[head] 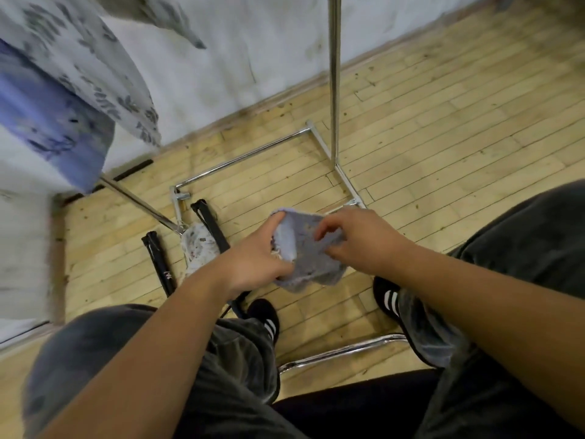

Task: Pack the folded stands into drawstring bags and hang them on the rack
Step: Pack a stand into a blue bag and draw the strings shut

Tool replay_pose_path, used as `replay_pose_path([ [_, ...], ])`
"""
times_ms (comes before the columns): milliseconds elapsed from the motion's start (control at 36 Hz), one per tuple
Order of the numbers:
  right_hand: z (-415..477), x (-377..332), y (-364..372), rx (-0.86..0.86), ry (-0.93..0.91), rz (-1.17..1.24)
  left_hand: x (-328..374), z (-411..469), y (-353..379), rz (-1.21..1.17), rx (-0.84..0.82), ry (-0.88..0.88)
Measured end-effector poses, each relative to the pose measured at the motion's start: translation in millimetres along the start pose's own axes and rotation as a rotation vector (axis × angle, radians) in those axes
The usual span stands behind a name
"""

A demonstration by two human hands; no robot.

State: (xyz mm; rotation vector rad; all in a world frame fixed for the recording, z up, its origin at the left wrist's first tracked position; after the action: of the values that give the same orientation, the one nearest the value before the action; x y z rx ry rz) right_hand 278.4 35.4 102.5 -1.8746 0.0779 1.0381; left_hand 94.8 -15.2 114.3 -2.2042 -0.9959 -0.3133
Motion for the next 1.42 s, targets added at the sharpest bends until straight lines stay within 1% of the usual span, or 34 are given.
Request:
replay_pose_path([
  [83,-8.8,6.3,-4.7,0.040,0.015,-0.123,-2.9,-14.8,3.8,-0.046,-0.009,0.031],
  [167,-20.0,8.2,-3.4,0.031,0.031,-0.170,-8.4,-23.2,4.7,-0.088,0.003,0.025],
  [222,-26.1,9.7,1.1,0.002,0.029,-0.138,-13.7,-26.2,5.8,-0.112,0.000,0.034],
  [333,-29.2,14.1,16.0,-0.019,0.061,0.053,-29.9,-24.1,11.1,-0.167,-0.020,0.074],
  [389,-26.4,11.0,20.4,-0.031,0.077,0.099,-37.3,-21.3,14.0,-0.160,-0.034,0.074],
  [500,-19.3,2.4,27.8,-0.063,0.087,0.108,-54.3,-8.5,8.7,-0.097,0.020,-0.042],
  [583,-11.3,1.9,37.9,-0.073,0.097,0.114,-79.8,14.3,-9.6,-0.150,0.107,-0.179],
  [667,-3.7,6.2,43.0,-0.112,0.128,0.041,-107.3,42.3,-23.0,-0.228,0.148,-0.314],
  [750,6.6,18.9,51.1,-0.158,0.144,-0.010,-123.5,71.3,-27.2,-0.198,0.152,-0.366],
  [861,14.0,39.0,56.7,-0.233,0.232,-0.059,-139.2,112.0,-24.4,-0.083,0.149,-0.385],
  [1000,15.8,51.1,55.5,-0.243,0.307,-0.045,-150.8,164.6,-9.0,0.025,0.056,-0.395],
  [1056,13.5,52.0,56.5,-0.267,0.321,-0.046,-158.0,183.6,-5.6,0.029,0.066,-0.427],
  [1167,17.4,57.0,53.7,-0.249,0.336,-0.010,-174.2,222.3,-3.6,-0.084,0.110,-0.500],
  [1222,20.2,55.8,51.6,-0.247,0.366,0.030,-176.0,235.6,-3.7,-0.101,0.137,-0.501],
  [1306,23.1,50.0,52.8,-0.249,0.388,0.081,-178.4,252.5,-5.7,-0.059,0.188,-0.477],
  [1417,28.0,44.3,60.8,-0.272,0.379,0.145,-188.7,272.5,1.5,-0.012,0.162,-0.464],
])
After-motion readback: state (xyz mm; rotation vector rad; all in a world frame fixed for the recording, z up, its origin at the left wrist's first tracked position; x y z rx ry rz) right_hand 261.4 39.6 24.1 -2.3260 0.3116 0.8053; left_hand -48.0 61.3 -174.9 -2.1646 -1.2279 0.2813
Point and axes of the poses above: each hand's wrist, its own z-axis towards the middle knuckle, its own y-axis out of the palm, x = y × z, the point moved 5 cm from there along z, towards the middle knuckle, and after that the axes turned 12 degrees about -y, right-handed, at the moved point
